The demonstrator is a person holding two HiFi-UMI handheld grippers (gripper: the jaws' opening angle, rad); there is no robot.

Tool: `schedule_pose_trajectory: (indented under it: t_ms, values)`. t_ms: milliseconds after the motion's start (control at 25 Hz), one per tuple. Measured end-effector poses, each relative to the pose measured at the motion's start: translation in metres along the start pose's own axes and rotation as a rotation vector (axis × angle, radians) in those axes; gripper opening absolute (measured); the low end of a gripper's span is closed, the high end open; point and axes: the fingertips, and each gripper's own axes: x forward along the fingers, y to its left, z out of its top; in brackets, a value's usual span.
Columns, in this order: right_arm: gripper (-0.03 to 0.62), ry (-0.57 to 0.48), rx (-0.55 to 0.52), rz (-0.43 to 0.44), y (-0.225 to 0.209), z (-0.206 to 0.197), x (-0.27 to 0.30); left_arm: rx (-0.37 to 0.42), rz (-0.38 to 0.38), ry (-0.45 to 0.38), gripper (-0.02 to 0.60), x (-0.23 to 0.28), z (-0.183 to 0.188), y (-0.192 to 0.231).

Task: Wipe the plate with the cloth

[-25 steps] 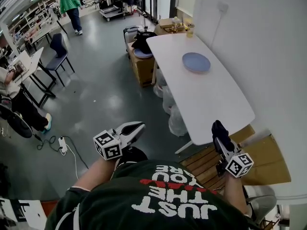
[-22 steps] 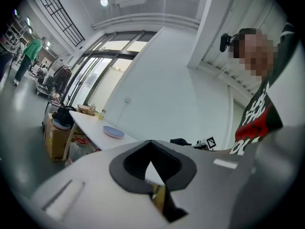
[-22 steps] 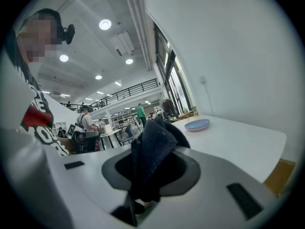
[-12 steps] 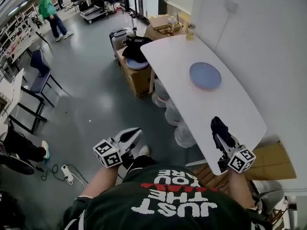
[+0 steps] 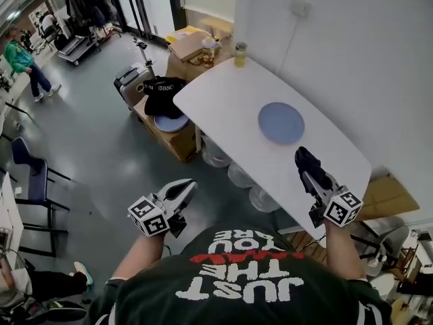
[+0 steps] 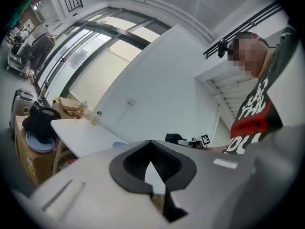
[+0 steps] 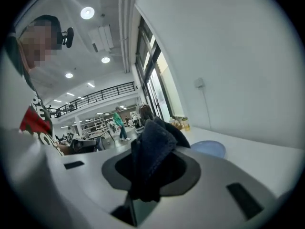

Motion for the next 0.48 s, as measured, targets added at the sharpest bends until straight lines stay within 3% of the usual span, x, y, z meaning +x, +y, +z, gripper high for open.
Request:
schedule_pose_trajectory:
  t_ms: [200,480]
  values:
    - [0.087,-0.015,0.015,-0.11,-0.026,0.018,-0.001,0.006,-0.1,0.046,0.003,0.045,0.026,0.025]
    - [0.087,-0.065,0.053,-0.195,-0.076,0.018,0.002,0.014,-0.17,0.13,0.003,0.133,0.043,0.063]
